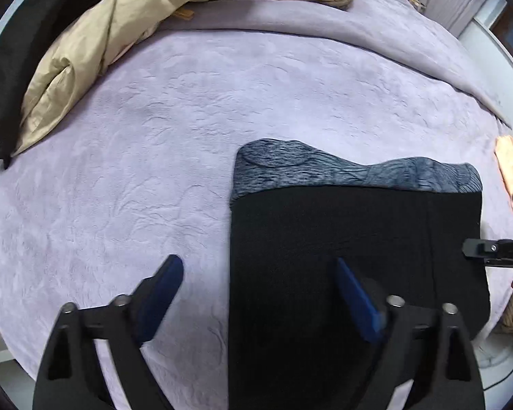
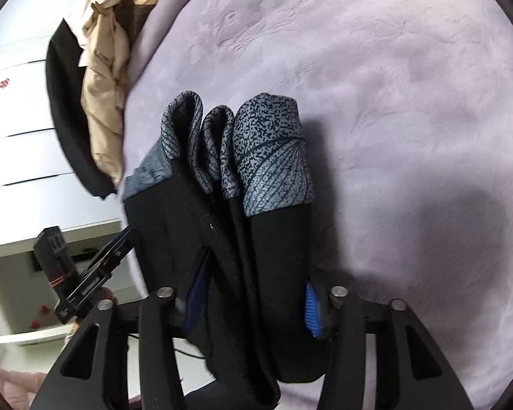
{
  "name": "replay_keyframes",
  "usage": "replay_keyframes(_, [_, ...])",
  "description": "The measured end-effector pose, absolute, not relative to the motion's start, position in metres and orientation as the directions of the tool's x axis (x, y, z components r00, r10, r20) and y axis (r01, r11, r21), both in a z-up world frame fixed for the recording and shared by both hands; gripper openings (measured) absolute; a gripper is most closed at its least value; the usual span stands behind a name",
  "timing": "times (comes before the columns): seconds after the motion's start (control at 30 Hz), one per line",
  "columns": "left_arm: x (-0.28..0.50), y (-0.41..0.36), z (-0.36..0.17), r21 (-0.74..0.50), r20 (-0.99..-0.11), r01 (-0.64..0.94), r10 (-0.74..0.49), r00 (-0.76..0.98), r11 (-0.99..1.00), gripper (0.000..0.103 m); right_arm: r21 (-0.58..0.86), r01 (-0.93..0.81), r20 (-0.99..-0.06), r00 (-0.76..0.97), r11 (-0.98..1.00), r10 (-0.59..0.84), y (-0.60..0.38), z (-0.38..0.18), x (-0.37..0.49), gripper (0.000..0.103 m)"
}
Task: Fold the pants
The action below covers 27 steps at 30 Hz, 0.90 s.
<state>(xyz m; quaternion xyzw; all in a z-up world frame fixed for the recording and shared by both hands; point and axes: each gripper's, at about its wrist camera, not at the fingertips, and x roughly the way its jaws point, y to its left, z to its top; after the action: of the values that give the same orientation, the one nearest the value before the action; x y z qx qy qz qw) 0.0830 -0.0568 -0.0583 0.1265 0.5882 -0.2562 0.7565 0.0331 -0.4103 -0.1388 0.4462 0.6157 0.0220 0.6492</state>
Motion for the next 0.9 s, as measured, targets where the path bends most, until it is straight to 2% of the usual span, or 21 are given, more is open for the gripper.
replay_keyframes(0.03, [0.084,-0.054,-0.060,-0.120,-0.955,0.537,-0.246,0.168,0.835,0.093,0.568,0.509,-0.813,0.223,0.647,0.538,-0.407,-0.137,0.035,0.069])
replay_keyframes(0.23, [0.073,-0.053,-0.050,-0.073,-0.965,0.526,-0.194,0.178,0.847,0.093,0.382,0.515,-0.923,0.176,0.767,0.341,-0.401,-0.113,0.034,0.079])
replay_keyframes(0.33, [0.061,-0.050,-0.040,-0.029,-0.971,0.520,-0.149,0.189,0.853,0.093,0.322,0.550,-0.945,0.146,0.771,0.291,-0.405,-0.100,0.027,0.080])
replay_keyframes(0.47, [0.035,-0.056,-0.015,0.018,-0.965,0.542,-0.127,0.228,0.840,0.093,0.301,0.536,-0.953,0.152,0.789,0.261,-0.402,-0.077,0.017,0.081])
replay_keyframes(0.5, [0.034,-0.063,-0.012,0.020,-0.965,0.541,-0.124,0.230,0.841,0.101,0.294,0.526,-0.956,0.150,0.798,0.253,-0.400,-0.071,0.016,0.081])
replay_keyframes(0.53, [0.030,-0.066,-0.007,0.021,-0.966,0.539,-0.122,0.229,0.842,0.103,0.288,0.515,-0.958,0.149,0.808,0.246,-0.398,-0.066,0.013,0.082])
replay_keyframes(0.63, [0.019,-0.075,0.003,0.008,-0.968,0.530,-0.126,0.216,0.848,0.103,0.274,0.481,-0.962,0.156,0.833,0.226,-0.391,-0.048,0.004,0.085])
replay_keyframes(0.7, [0.011,-0.082,0.009,0.028,-0.970,0.525,-0.104,0.221,0.851,0.103,0.266,0.465,-0.963,0.161,0.844,0.215,-0.385,-0.038,0.002,0.092])
replay_keyframes(0.77, [0.003,-0.088,0.017,0.056,-0.966,0.515,-0.084,0.245,0.856,0.103,0.267,0.446,-0.963,0.165,0.854,0.215,-0.379,-0.034,0.002,0.103])
replay_keyframes(0.9, [-0.017,-0.093,0.032,0.084,-0.960,0.471,-0.056,0.275,0.878,0.103,0.278,0.384,-0.959,0.163,0.880,0.232,-0.369,-0.023,-0.002,0.103])
